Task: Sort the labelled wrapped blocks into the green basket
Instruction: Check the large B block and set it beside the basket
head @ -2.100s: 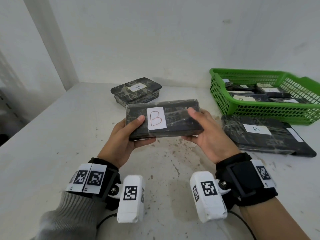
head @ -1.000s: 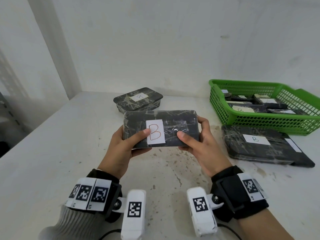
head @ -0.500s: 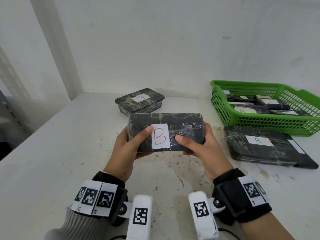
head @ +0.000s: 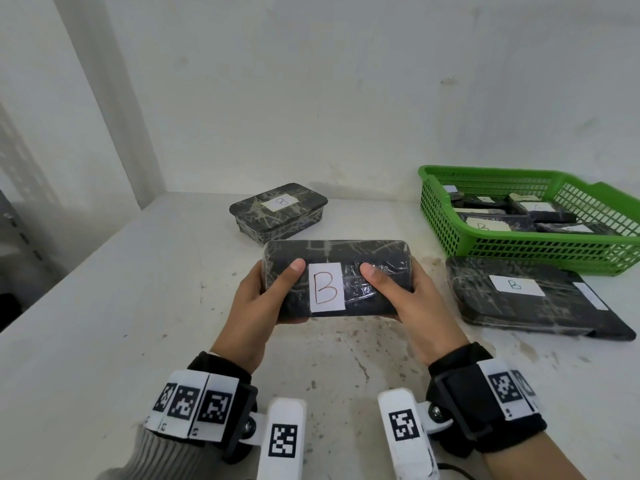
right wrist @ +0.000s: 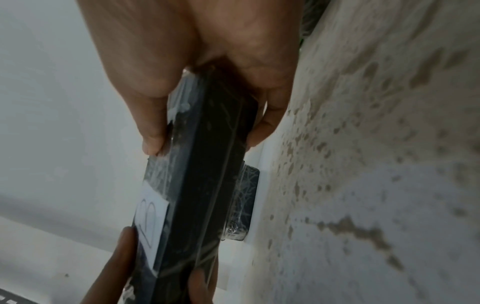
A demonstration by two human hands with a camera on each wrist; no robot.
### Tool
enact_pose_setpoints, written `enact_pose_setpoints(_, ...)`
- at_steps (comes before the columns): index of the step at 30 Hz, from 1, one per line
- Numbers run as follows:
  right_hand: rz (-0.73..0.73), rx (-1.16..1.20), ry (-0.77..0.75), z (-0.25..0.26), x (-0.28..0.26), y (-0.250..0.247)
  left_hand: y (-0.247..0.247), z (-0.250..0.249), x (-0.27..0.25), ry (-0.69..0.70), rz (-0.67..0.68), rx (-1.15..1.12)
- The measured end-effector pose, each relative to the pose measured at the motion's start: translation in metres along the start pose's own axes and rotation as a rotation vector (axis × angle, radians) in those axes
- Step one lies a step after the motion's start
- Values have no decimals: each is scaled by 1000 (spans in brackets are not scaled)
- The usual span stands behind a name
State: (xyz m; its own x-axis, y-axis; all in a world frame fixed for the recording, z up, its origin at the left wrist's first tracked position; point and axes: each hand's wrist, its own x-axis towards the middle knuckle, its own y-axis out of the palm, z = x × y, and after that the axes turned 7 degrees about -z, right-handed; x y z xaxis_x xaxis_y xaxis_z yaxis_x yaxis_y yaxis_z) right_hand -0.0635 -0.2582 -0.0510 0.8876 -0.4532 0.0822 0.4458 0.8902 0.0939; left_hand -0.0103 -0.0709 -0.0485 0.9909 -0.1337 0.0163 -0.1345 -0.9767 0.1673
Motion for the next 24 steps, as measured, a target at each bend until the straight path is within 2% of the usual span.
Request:
enact_pose_setpoints(4, 54, 25, 67, 3, 0, -1, -2, -3, -1, 35, 18, 1)
enact_pose_setpoints(13, 28, 27, 65, 11, -2, -5, -1, -4, -3, 33, 70, -51)
enact_pose_setpoints(16, 65, 55, 132, 16, -3, -6, -2, -6, -2, 30, 98, -67)
enact_pose_setpoints(20, 57, 150, 195, 23, -2, -7, -4, -11, -3, -18, 150, -86)
enact_pose_setpoints(24, 18, 237, 169, 23, -3, -6, -5, -12, -3, -86, 140, -101)
